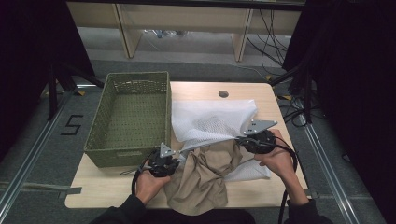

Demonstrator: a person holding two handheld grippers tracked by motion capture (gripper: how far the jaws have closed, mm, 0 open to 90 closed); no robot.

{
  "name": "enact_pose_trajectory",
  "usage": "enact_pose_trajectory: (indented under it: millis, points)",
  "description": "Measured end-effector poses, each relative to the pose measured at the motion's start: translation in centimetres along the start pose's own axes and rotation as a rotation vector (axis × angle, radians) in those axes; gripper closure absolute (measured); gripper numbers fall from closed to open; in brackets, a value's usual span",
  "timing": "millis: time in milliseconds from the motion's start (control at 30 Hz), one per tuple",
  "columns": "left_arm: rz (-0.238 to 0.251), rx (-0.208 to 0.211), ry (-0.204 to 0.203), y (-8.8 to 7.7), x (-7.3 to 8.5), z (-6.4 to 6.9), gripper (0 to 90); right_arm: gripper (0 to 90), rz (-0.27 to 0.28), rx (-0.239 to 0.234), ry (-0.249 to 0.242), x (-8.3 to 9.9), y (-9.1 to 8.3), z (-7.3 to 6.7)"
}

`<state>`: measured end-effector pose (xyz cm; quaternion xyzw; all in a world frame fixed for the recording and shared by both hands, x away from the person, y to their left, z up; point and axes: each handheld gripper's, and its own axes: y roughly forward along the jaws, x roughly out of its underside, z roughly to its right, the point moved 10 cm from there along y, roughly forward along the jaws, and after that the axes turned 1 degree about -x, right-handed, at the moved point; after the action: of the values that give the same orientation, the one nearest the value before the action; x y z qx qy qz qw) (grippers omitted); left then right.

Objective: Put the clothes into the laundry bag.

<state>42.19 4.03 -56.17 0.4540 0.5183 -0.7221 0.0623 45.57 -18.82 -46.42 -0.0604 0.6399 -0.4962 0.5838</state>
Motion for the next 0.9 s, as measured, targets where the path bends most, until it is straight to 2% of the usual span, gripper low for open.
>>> enact_pose_trajectory:
  millis: [33, 67, 100, 133, 167, 200, 300, 333, 367, 433, 467, 533, 567, 600, 633, 667, 700, 733, 767, 800, 833, 867, 900]
  points:
    - [-0.025, 0.025, 0.034, -0.5, 0.2, 0.4, 71.0, 89.9, 0.005, -0.011, -0.006, -0.2, 0.1, -0.3]
    - [-0.031, 0.03, 0.048, -0.8, 0.2, 0.6, 65.0, 89.8, 0.004, -0.013, -0.015, -0.4, 0.0, -0.6]
    - [-0.011, 0.027, 0.02, -1.2, 0.1, 1.0, 60.1, 89.8, 0.012, -0.02, -0.029, -0.6, 0.1, -0.8]
    - [-0.026, 0.039, 0.033, -1.9, 0.2, 1.2, 54.2, 89.8, 0.018, -0.017, -0.019, -0.7, 0.0, -1.0]
    - [-0.03, 0.052, 0.024, -2.4, 0.3, 1.6, 49.6, 89.8, 0.024, -0.025, -0.043, -0.9, 0.1, -1.1]
    - [-0.034, 0.064, 0.014, -2.8, 0.4, 2.0, 44.1, 89.8, 0.019, -0.034, -0.047, -1.0, 0.1, -1.3]
    - [-0.036, 0.136, -0.013, -3.7, 0.7, 4.1, 36.2, 89.8, 0.017, -0.022, -0.036, -1.0, 0.3, -1.5]
    - [-0.041, 0.162, -0.006, -3.9, 0.9, 5.0, 33.5, 89.8, 0.017, -0.03, -0.045, -1.0, 0.4, -1.6]
    - [-0.056, 0.167, 0.001, -3.8, 1.1, 5.8, 31.3, 89.7, 0.012, -0.028, -0.035, -1.0, 0.5, -1.6]
    - [-0.091, 0.193, 0.032, -3.1, 1.8, 7.3, 25.0, 89.7, 0.011, -0.035, -0.047, -0.9, 0.6, -1.6]
    - [-0.108, 0.201, 0.039, -2.5, 2.2, 8.0, 24.8, 89.7, 0.007, -0.034, -0.038, -0.9, 0.7, -1.7]
    - [-0.14, 0.217, 0.084, -1.0, 2.8, 8.9, 20.4, 89.7, 0.006, -0.037, -0.038, -0.9, 0.7, -1.8]
    - [-0.156, 0.22, 0.082, -0.7, 3.0, 9.3, 17.8, 89.7, 0.005, -0.038, -0.039, -0.9, 0.7, -1.8]
    - [-0.16, 0.211, 0.121, -0.2, 3.0, 9.6, 17.4, 89.7, 0.005, -0.04, -0.039, -0.8, 0.7, -1.8]
    - [-0.154, 0.214, 0.12, 0.1, 3.0, 10.0, 15.7, 89.7, 0.004, -0.042, -0.042, -0.8, 0.8, -1.8]
    - [-0.152, 0.219, 0.138, 0.5, 2.9, 10.5, 15.4, 89.6, 0.002, -0.042, -0.043, -0.8, 0.8, -1.8]
    - [-0.155, 0.206, 0.177, 0.8, 2.9, 10.6, 15.5, 89.6, -0.001, -0.049, -0.055, -0.8, 0.9, -1.8]
    - [-0.161, 0.205, 0.197, 1.1, 2.8, 10.9, 15.5, 89.6, -0.002, -0.045, -0.041, -0.8, 1.0, -1.9]
    - [-0.155, 0.181, 0.201, 1.5, 2.6, 11.0, 14.9, 89.6, -0.008, -0.036, -0.053, -0.7, 1.1, -1.8]
    - [-0.147, 0.162, 0.214, 1.9, 2.3, 11.0, 15.7, 89.6, -0.007, -0.053, -0.059, -0.7, 1.2, -2.1]
    - [-0.131, 0.148, 0.243, 2.0, 1.9, 10.8, 20.9, 89.6, -0.012, -0.05, -0.049, -0.7, 1.3, -2.2]
    - [-0.096, 0.158, 0.252, 2.2, 1.2, 10.9, 38.5, 89.6, -0.009, -0.062, -0.063, -0.7, 1.4, -2.4]
    - [-0.098, 0.162, 0.265, 2.2, 1.0, 10.8, 56.3, 89.6, -0.016, -0.053, -0.05, -0.7, 1.4, -2.4]
